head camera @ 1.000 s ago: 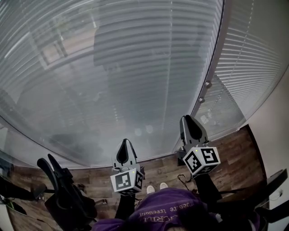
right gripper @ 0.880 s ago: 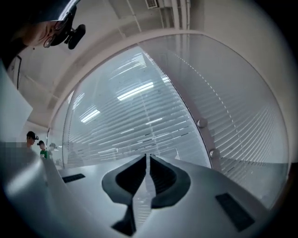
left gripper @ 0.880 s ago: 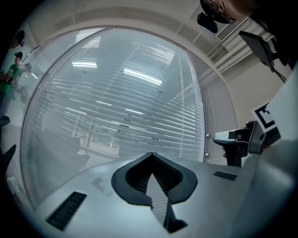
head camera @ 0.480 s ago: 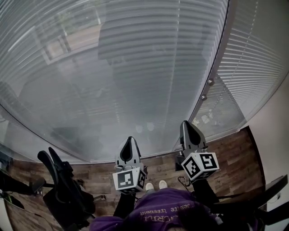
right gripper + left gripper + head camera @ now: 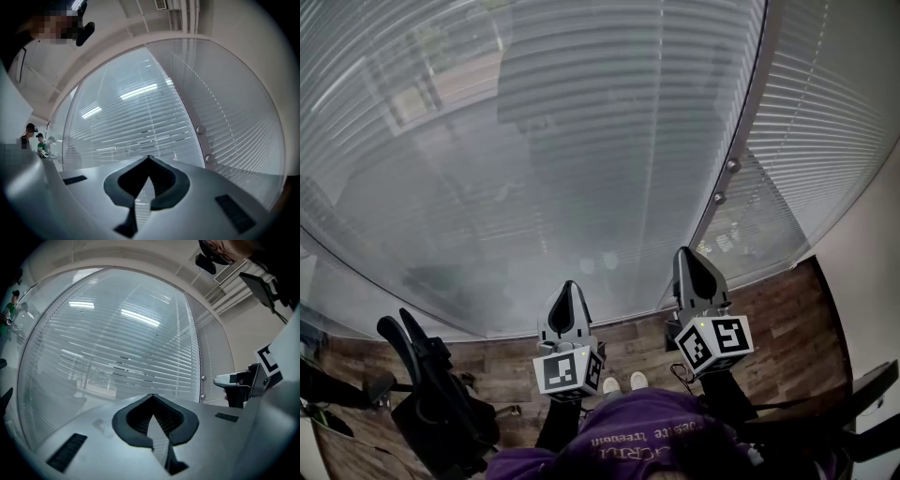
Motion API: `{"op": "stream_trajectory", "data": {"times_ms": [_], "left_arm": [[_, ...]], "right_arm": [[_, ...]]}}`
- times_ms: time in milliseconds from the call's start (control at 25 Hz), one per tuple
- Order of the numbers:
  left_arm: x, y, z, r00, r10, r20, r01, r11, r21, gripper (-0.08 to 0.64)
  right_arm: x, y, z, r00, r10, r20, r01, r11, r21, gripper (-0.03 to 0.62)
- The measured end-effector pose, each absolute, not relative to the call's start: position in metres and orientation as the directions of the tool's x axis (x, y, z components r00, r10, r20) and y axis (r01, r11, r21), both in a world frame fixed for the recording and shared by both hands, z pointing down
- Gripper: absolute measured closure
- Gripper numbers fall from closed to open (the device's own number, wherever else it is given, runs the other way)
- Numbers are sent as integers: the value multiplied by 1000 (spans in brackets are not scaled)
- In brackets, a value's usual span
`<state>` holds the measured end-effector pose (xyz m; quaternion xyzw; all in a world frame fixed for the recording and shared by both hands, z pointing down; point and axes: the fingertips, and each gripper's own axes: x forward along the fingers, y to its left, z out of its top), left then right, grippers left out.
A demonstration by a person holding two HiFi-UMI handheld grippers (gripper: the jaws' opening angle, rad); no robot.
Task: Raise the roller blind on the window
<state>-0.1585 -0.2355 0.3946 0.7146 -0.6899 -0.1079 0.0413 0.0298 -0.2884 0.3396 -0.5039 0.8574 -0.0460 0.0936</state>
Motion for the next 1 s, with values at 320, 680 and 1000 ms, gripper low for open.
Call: {"op": "stream_trajectory", "data": {"times_ms": [320, 680, 1000], "left_arm": [[-165, -241, 396, 19, -995, -100, -980, -38, 193, 560], [-165, -246, 397, 23, -995, -94, -980, -42, 196, 560], [-163, -249, 398, 34, -995, -97, -979, -53, 199, 560]], "right_arm": [[22, -294, 339, -494, -863, -108, -852, 505, -141, 595], [19, -298, 340, -494, -864, -99, -856, 504, -119, 595], [22, -299, 341, -488, -868, -97, -859, 497, -122, 595]]}}
